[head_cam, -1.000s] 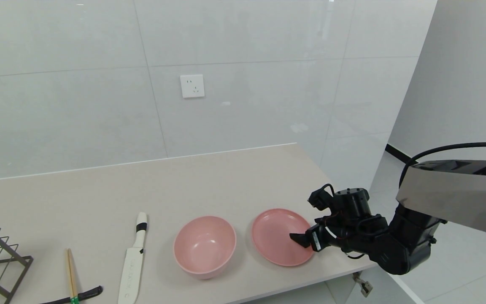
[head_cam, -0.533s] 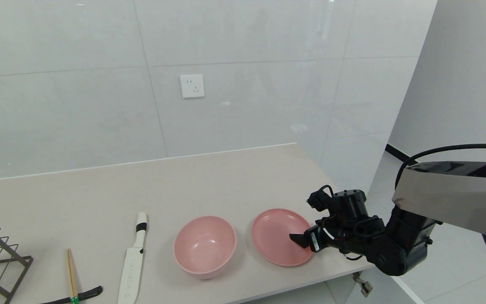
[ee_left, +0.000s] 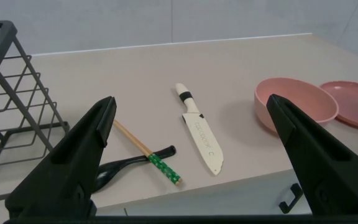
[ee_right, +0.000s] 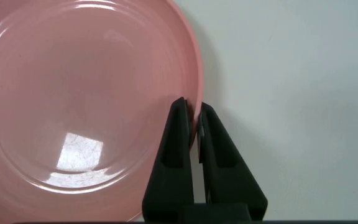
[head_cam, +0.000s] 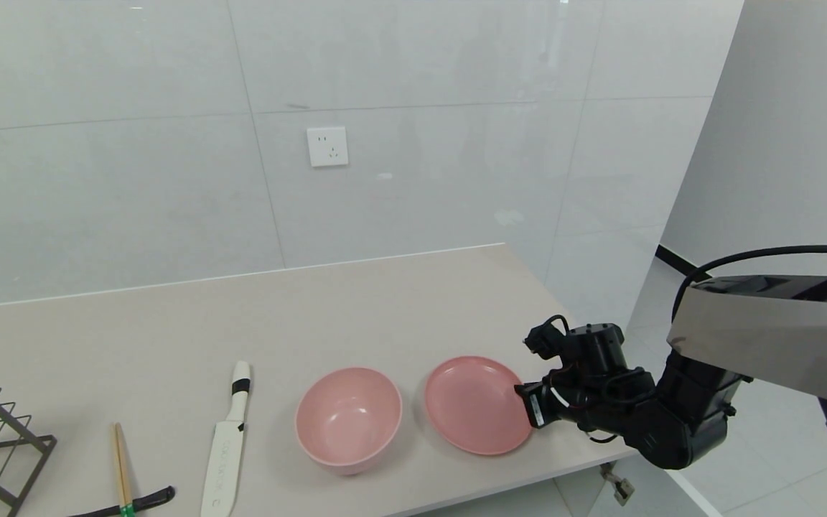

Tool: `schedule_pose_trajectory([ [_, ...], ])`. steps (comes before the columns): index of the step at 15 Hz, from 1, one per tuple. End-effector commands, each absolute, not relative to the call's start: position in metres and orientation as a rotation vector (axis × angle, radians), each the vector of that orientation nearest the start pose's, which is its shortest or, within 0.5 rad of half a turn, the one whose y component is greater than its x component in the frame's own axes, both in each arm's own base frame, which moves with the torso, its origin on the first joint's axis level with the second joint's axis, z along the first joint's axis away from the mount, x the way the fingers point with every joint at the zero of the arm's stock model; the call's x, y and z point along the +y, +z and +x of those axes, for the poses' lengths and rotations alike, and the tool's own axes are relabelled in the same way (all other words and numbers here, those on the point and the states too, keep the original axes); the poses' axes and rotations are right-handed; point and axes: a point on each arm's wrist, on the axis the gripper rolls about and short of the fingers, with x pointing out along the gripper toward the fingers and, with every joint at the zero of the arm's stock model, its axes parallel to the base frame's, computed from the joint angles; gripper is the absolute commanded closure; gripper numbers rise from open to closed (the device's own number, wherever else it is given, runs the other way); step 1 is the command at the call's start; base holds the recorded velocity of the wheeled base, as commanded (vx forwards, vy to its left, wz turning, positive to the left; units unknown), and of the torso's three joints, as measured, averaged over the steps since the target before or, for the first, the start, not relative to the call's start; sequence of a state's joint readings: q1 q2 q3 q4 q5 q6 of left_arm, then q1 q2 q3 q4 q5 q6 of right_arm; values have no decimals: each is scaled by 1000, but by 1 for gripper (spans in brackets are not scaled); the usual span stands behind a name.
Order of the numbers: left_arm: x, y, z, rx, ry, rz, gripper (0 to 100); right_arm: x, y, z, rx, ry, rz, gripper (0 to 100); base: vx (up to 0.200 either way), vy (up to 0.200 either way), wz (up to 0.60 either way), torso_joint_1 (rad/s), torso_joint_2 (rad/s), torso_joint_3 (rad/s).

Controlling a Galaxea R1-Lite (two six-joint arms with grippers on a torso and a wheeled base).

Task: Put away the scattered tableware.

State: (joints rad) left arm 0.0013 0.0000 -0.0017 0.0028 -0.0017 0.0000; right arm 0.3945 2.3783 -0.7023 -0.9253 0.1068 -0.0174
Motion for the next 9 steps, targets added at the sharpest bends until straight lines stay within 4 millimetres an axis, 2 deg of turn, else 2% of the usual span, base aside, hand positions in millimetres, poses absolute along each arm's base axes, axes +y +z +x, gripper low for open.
schedule_pose_trajectory([
  [1, 0, 76, -23, 3, 0, 0, 0, 127, -18, 327, 673, 461, -107, 100, 0, 0, 0, 0, 0, 0],
  [3, 0, 76, -23, 3, -5, 0, 0, 110, 26, 330, 554, 426, -77, 100, 0, 0, 0, 0, 0, 0],
  [5, 0, 76, -23, 3, -14, 2, 0, 100, 68, 323, 441, 444, -51, 100, 0, 0, 0, 0, 0, 0],
  [6, 0, 76, -23, 3, -17, 2, 0, 99, 71, 322, 433, 447, -50, 100, 0, 0, 0, 0, 0, 0],
  [7, -1, 76, -23, -2, -31, 9, 0, 95, 100, 309, 355, 467, -41, 100, 0, 0, 0, 0, 0, 0],
  [8, -1, 76, -23, -5, -32, 37, 0, 94, 112, 300, 324, 472, -40, 100, 0, 0, 0, 0, 0, 0],
  [9, -1, 76, -23, -5, -32, 55, 0, 93, 117, 296, 319, 474, -40, 100, 0, 0, 0, 0, 0, 0],
])
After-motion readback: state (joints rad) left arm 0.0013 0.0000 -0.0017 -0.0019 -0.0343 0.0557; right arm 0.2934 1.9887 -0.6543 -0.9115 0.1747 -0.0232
